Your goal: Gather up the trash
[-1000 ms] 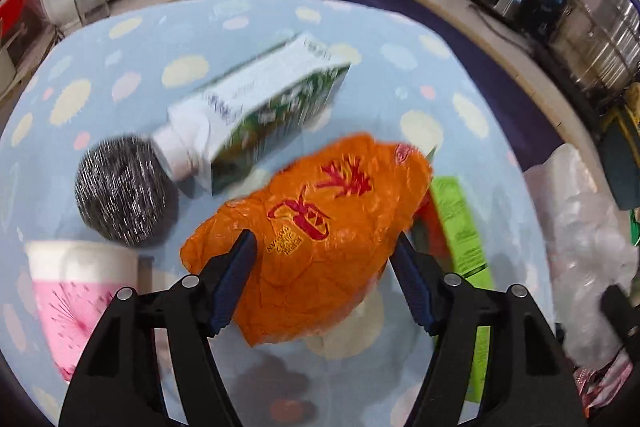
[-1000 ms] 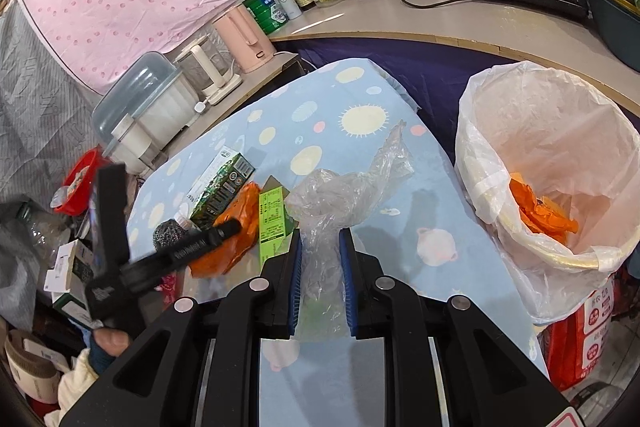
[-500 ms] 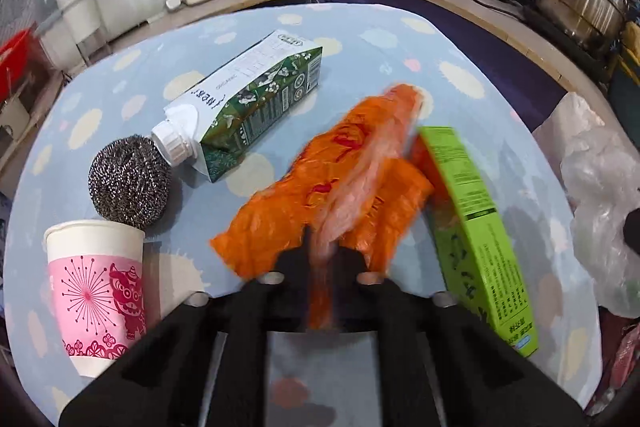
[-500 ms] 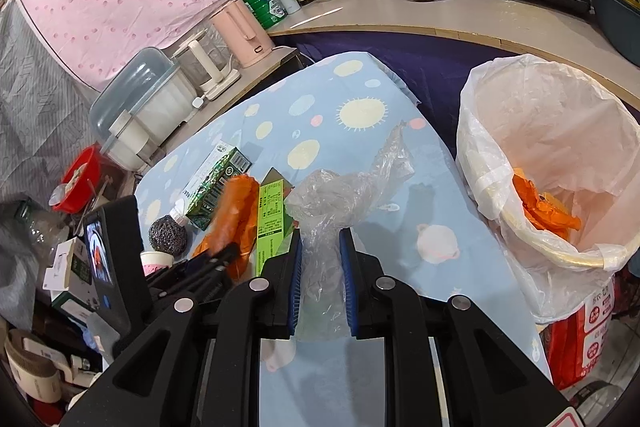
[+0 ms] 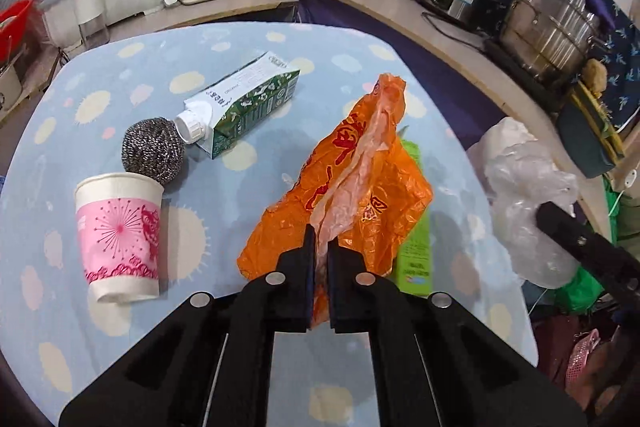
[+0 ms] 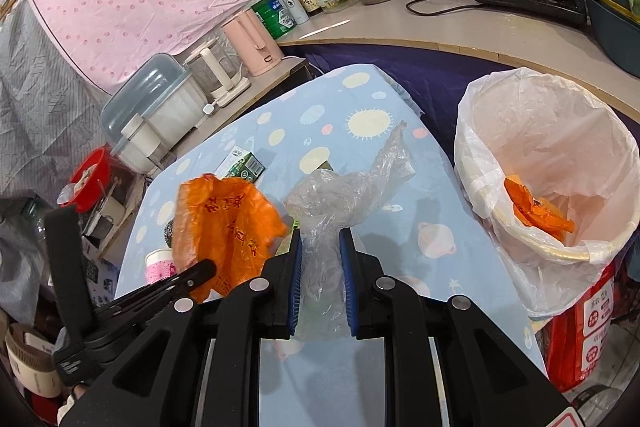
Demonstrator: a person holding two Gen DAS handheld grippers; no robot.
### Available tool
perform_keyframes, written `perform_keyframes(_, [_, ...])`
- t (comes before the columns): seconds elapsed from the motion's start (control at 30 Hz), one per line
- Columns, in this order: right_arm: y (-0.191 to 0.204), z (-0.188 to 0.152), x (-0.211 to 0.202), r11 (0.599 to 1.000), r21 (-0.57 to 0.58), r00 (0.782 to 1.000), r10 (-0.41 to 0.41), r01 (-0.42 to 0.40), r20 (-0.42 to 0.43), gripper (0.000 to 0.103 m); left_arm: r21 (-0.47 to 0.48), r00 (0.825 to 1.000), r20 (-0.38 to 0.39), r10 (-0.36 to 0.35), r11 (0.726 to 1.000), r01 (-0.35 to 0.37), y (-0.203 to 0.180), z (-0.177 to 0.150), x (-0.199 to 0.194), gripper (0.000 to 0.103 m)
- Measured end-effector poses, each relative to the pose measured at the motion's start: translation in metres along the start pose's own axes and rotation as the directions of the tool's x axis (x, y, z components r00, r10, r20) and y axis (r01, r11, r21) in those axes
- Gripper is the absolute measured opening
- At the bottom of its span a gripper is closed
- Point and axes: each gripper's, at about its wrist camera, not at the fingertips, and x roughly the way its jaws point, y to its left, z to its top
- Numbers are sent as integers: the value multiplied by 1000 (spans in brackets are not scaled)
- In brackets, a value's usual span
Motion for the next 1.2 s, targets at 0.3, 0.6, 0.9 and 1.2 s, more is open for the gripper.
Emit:
perform_keyframes(0.3, [-3, -1, -32, 1000, -3, 998, 12, -12, 54, 17, 22, 995, 51, -81, 997, 80, -26, -3, -45, 4])
perform_keyframes(0.6, [-24, -4, -63, 1000, 19, 995, -3, 1, 96, 17, 86, 990, 47, -133, 988, 129, -68, -10, -53, 4])
perform_keyframes(0.9, [-63, -5, -90, 996, 80, 989, -46, 35, 137, 17, 158, 985, 32, -172, 974, 165, -117, -13, -50, 4])
perform_keyframes(1.2, [-106, -5, -109, 987, 146, 981, -94, 70, 167, 17, 220, 981, 11, -194, 957, 187, -163, -14, -40, 4])
